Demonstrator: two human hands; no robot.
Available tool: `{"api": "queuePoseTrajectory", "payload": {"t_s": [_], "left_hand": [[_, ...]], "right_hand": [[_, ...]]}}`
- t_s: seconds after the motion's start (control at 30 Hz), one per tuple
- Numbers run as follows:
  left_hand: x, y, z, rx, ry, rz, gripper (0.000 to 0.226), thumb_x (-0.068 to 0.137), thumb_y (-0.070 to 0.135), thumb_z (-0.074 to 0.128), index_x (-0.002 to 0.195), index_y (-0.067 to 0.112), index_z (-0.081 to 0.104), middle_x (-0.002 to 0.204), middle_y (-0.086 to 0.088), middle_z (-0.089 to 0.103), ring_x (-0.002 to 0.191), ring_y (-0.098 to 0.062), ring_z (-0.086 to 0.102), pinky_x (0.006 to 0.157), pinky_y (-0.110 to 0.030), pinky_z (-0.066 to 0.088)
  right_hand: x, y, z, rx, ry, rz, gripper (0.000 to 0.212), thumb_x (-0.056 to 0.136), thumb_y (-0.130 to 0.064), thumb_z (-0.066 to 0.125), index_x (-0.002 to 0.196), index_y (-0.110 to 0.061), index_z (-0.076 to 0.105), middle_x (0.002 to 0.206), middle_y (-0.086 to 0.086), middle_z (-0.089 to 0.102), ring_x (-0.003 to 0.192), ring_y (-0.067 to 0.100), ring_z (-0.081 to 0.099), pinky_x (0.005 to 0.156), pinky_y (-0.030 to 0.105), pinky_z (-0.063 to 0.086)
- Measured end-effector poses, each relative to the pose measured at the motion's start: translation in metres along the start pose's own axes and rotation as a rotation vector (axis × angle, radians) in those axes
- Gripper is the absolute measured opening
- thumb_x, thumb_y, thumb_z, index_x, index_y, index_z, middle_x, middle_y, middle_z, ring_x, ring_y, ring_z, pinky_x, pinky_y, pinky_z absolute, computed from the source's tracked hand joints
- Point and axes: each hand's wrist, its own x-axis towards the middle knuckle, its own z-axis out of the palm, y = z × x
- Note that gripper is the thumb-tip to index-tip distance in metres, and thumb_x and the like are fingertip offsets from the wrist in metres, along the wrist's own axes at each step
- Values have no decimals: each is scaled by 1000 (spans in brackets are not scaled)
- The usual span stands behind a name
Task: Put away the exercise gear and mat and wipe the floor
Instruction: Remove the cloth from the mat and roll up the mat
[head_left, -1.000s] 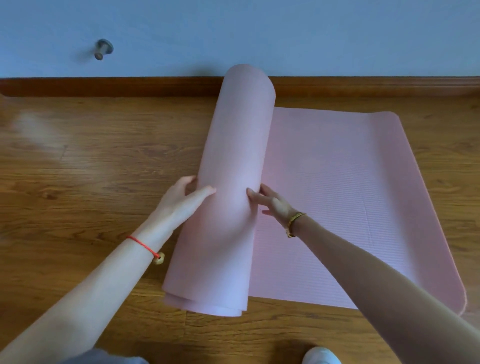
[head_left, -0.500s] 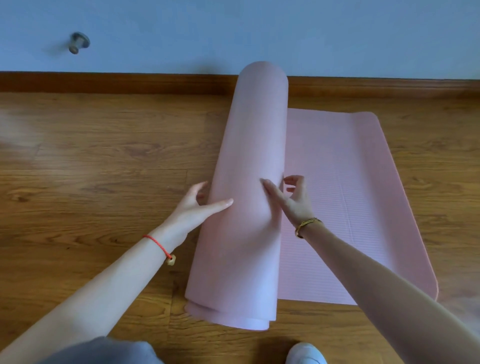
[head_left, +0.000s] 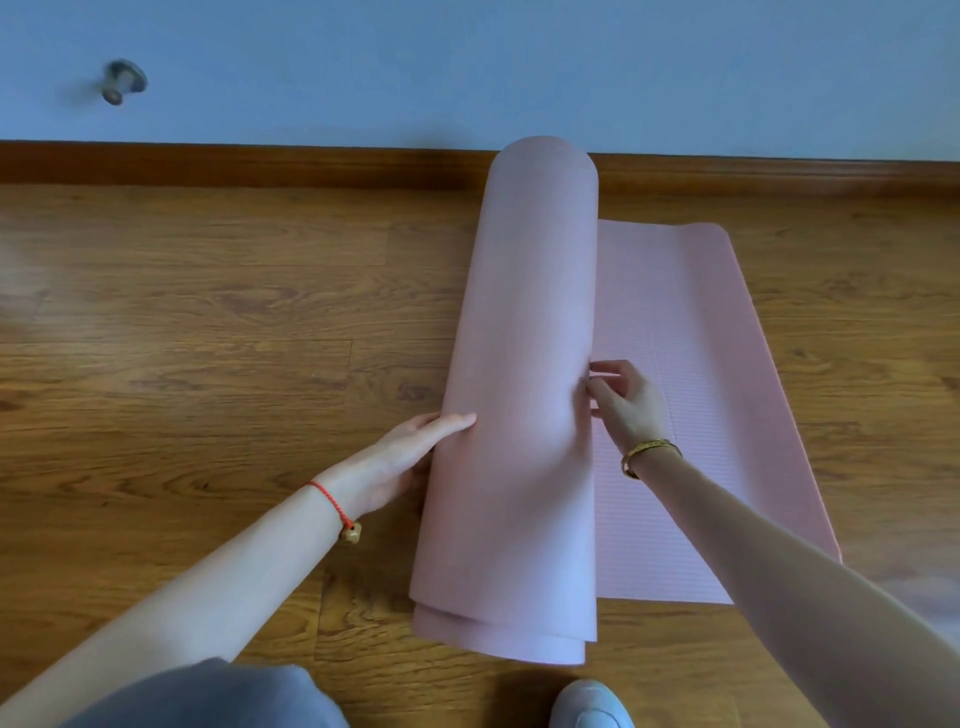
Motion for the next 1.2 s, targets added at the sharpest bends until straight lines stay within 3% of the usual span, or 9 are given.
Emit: {"api": "queuePoseTrajectory", "payload": {"t_s": [0.1, 0.23, 0.43, 0.57, 0.67, 0.77, 0.87, 1.1, 1.2], "left_hand": [[-4, 0, -3, -1, 50, 37, 76, 65, 65, 79, 130, 29, 61, 118, 9, 73, 115, -15, 64, 102, -37, 49], [-18, 11, -16, 47, 154, 119, 90, 55, 69, 81, 132, 29, 59, 116, 10, 73, 105, -8, 69, 81, -26, 52], [-45, 27, -41, 214, 409, 124, 88, 68, 65, 78, 140, 22, 53, 128, 5, 64, 108, -13, 63, 79, -24, 48], [-47, 24, -36, 275, 496, 150, 86, 78, 71, 65, 143, 19, 45, 135, 3, 54, 119, -17, 54, 90, -30, 46], [-38, 26, -30, 172, 543, 168, 44, 96, 60, 46, 119, 23, 52, 116, 4, 53, 106, -15, 48, 82, -31, 37], [-27, 26, -25, 16, 515, 255, 29, 98, 41, 55, 99, 12, 59, 101, 2, 62, 98, -14, 54, 79, -28, 41], [-18, 26, -17, -62, 404, 317, 20, 91, 24, 71, 108, 13, 70, 111, 2, 68, 110, -15, 63, 96, -31, 48], [-7, 25, -6, -74, 357, 336, 63, 79, 15, 83, 134, 22, 55, 123, 12, 56, 93, 9, 58, 70, -8, 48], [-1, 22, -4, -37, 334, 230, 94, 66, 37, 90, 147, 22, 45, 142, 1, 51, 119, -9, 57, 102, -30, 49]], "right_hand": [[-1, -7, 7, 48, -24, 38, 42, 88, -45, 59, 103, -7, 67, 97, 12, 72, 94, 26, 70, 83, 45, 59], [-9, -20, 26, -39, -221, 32, 81, 56, -86, 56, 99, -18, 64, 96, -6, 68, 96, 15, 66, 89, 43, 56], [-7, -28, 75, -45, -506, 32, 73, 80, -72, 52, 111, -7, 61, 102, 0, 64, 100, 21, 62, 95, 44, 52], [4, -23, 80, -144, -385, -163, 47, 91, -48, 59, 122, -12, 62, 117, 3, 65, 97, 17, 63, 87, 28, 49], [3, -24, 65, -38, -230, -200, 41, 87, -32, 69, 123, -15, 59, 106, 2, 65, 88, 14, 63, 78, 23, 53], [1, -24, 51, 64, -118, -85, 33, 86, -43, 61, 101, -14, 68, 93, 6, 72, 90, 23, 69, 79, 41, 59], [0, -21, 40, 116, -140, 55, 50, 84, -62, 53, 99, -16, 64, 105, 11, 69, 99, 25, 67, 74, 34, 58], [10, -11, 7, -81, -49, 39, 88, 59, -88, 52, 119, -24, 61, 121, -5, 63, 117, 17, 56, 101, 40, 45], [11, -2, -11, -203, 54, 52, 87, 63, -82, 62, 130, -27, 54, 140, -2, 49, 137, 23, 34, 113, 48, 30]]}}
